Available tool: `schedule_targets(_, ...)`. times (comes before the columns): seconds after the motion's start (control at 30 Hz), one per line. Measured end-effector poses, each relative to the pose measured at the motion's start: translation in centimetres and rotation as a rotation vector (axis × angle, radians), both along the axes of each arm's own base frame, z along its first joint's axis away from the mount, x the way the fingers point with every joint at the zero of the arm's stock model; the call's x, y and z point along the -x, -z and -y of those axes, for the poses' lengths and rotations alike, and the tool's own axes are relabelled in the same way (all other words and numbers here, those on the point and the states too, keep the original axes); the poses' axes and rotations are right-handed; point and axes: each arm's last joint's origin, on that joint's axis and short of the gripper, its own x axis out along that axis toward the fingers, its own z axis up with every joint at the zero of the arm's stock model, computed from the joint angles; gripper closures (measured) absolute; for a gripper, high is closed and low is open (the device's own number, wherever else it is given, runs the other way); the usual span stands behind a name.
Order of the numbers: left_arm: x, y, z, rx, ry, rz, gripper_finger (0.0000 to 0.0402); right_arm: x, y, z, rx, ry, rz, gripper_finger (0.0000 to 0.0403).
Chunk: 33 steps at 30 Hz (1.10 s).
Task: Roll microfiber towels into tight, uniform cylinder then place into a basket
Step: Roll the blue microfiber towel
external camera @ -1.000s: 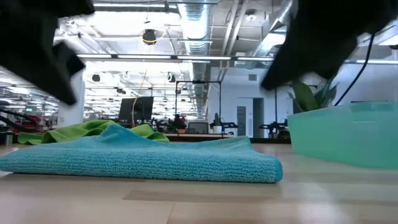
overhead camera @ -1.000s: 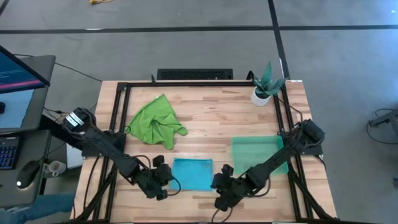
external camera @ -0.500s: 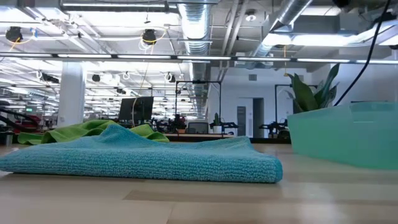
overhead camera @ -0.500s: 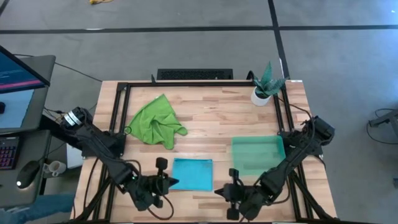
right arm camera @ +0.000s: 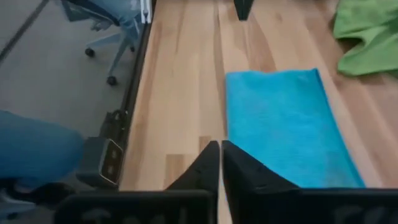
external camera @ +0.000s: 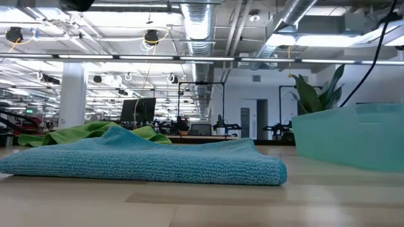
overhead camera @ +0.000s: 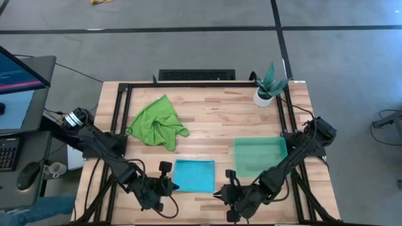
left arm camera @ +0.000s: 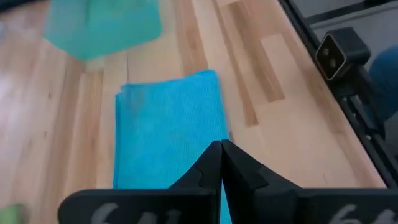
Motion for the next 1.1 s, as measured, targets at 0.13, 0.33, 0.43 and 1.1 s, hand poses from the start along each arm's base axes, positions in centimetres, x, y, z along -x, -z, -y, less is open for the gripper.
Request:
schedule_targets(0.13,0.1,0.5,-0.2,0.029,-0.023,-0.014,0.0391,-0.3,0.1,0.2,-0.039,-0.015,-0.027,0.0315)
schedule_targets(0.33,0.5,2.0,-0.5,0.064,-0.046,-0.008,0.0338,-0.1,0.4,0.3,0.021,-0.055,-0.031,0.0264)
schedule_targets(0.43,0.5,2.7,-0.6,0.088,-0.046,0.017,0.0304,0.1,0.8,0.2,0.042,-0.085,-0.015,0.0244)
schedule_targets(1.1,-0.3,8.9,0.1,-0.141,0.055,-0.070,0.0271,0.0,3.4,1.9,0.053,-0.058,-0.016,0.0226)
